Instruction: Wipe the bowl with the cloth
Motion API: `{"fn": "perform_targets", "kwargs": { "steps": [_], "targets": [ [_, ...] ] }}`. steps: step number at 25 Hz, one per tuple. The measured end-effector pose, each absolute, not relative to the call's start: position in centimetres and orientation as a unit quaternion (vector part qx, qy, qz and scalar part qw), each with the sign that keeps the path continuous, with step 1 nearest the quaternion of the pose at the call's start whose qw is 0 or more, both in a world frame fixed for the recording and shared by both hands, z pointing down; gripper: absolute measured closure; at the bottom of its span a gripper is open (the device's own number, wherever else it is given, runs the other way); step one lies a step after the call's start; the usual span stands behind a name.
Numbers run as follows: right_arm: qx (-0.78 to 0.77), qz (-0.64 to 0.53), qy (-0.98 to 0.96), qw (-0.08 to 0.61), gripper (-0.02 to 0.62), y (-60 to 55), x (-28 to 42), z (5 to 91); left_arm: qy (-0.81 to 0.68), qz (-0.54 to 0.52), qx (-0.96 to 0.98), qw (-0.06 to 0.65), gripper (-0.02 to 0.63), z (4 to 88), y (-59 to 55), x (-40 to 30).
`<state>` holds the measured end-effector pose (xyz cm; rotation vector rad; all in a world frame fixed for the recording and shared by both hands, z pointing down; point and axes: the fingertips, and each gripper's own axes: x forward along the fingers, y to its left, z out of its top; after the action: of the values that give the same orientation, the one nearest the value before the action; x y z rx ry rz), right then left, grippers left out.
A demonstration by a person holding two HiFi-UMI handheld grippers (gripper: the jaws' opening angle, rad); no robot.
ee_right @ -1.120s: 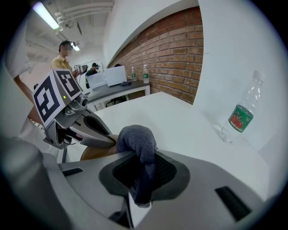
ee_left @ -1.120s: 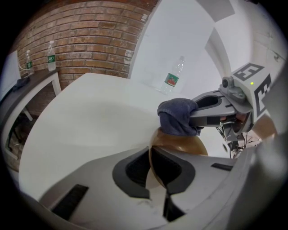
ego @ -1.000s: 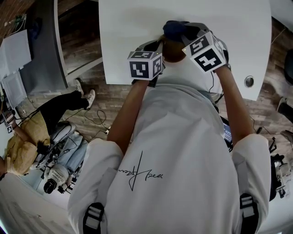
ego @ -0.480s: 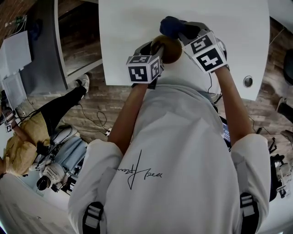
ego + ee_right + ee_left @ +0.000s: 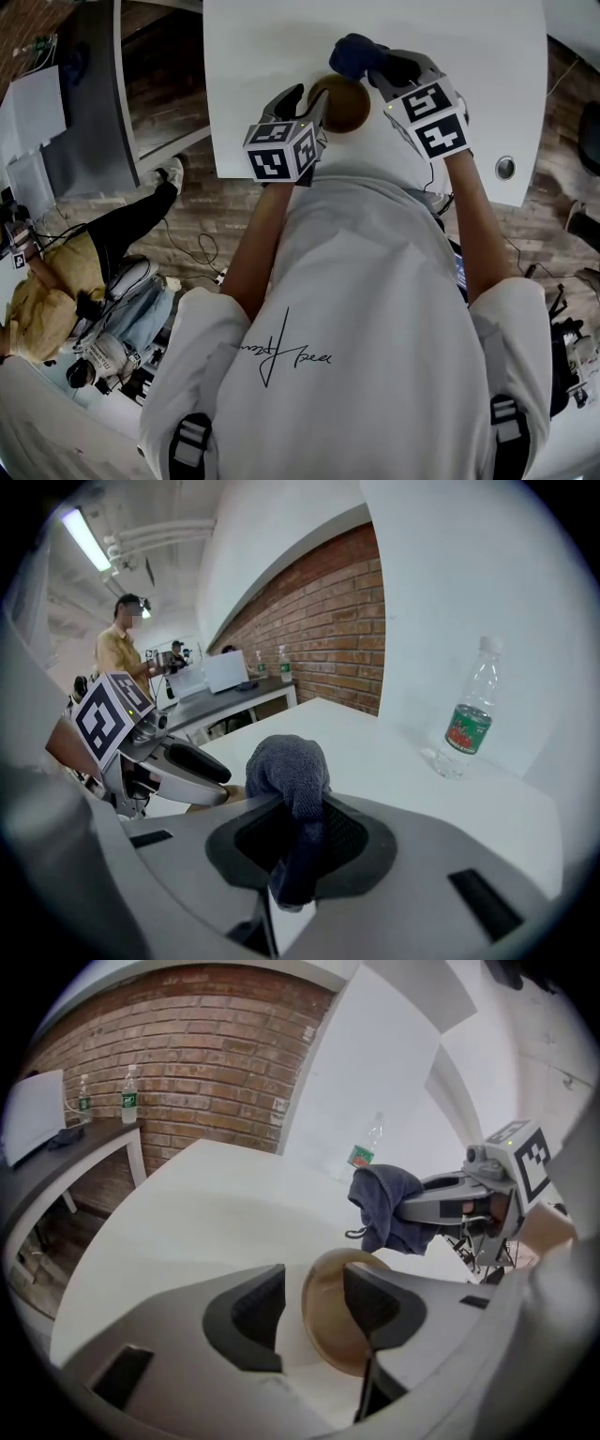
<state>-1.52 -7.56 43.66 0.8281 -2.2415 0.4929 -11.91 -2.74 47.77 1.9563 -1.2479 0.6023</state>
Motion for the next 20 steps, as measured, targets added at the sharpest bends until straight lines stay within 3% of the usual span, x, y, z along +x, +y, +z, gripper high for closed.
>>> {"fn": "perform_targets", "kwargs": {
  "steps": [17, 20],
  "targets": [
    [0.35, 0.245, -0.873, 0.235, 0.54, -5.5, 0.3, 38.4, -0.447, 0.127, 0.827, 0.316, 0.413, 37.8, -3.7, -8.3],
    [0.354, 0.261, -0.877, 0.194, 0.54, -5.4, 1.1, 36.8, -0.445, 0.11, 0.831, 0.315, 0.442, 36.7, -3.9, -7.4]
  ]
}}
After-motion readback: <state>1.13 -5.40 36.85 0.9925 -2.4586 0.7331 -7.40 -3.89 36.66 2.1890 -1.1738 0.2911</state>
